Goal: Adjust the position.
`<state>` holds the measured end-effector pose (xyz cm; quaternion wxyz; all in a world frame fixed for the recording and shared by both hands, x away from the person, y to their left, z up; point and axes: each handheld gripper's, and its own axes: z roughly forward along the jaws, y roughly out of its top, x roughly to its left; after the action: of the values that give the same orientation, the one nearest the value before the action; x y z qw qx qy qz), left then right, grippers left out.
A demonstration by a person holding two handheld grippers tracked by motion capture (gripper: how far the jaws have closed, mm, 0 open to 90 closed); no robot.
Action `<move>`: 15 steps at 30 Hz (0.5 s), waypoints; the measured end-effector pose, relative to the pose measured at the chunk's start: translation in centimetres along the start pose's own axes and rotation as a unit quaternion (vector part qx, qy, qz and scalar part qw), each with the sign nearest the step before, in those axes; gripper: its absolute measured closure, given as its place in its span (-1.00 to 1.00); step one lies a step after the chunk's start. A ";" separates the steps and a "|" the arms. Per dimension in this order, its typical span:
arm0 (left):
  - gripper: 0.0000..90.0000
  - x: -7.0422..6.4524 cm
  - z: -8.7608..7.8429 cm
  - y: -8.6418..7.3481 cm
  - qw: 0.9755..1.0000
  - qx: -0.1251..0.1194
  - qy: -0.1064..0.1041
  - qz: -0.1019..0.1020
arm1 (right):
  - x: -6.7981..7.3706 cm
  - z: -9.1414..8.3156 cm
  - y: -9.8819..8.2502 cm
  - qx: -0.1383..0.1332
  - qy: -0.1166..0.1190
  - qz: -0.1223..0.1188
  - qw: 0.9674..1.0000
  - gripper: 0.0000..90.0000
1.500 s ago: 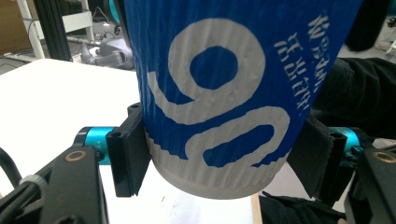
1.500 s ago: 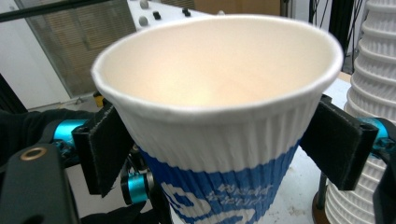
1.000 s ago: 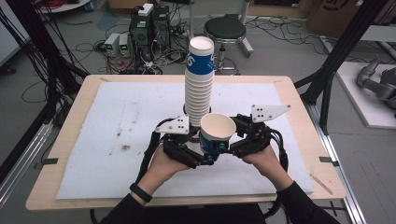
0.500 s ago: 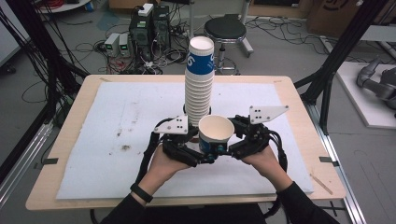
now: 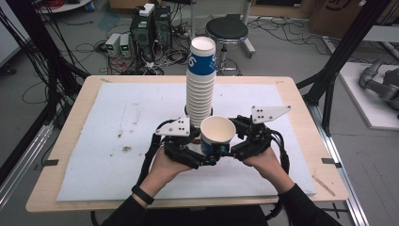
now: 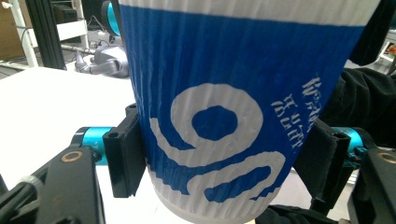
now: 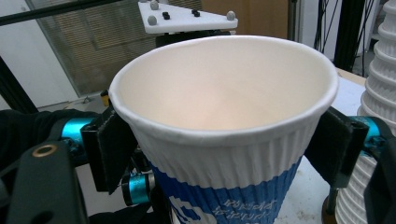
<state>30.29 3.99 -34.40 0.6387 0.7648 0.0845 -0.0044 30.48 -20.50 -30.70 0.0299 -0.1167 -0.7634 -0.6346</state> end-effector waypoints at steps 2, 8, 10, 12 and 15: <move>-0.37 0.0 0.0 0.0 1.000 -0.001 0.001 0.001 | 0.0 0.0 0.0 0.001 0.000 0.001 1.000 -0.58; -0.45 0.0 0.1 -0.1 1.000 0.010 0.014 0.007 | 0.0 0.0 0.0 -0.002 -0.003 -0.001 1.000 -0.53; -0.53 0.0 0.1 -0.1 1.000 0.018 0.018 0.007 | 0.0 -0.3 0.0 -0.010 -0.002 -0.002 1.000 -0.53; -0.56 0.0 0.1 -0.1 1.000 0.015 0.020 0.006 | -0.1 -0.5 0.1 -0.012 -0.006 -0.005 1.000 -0.52; -0.61 0.0 -0.3 0.0 0.999 0.018 0.029 0.011 | -0.2 -0.8 0.1 -0.012 -0.013 -0.006 1.000 -0.52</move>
<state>30.30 4.26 -34.35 0.6217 0.7771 0.0947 0.0234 30.61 -21.33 -30.47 0.0149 -0.1209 -0.7570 -0.6420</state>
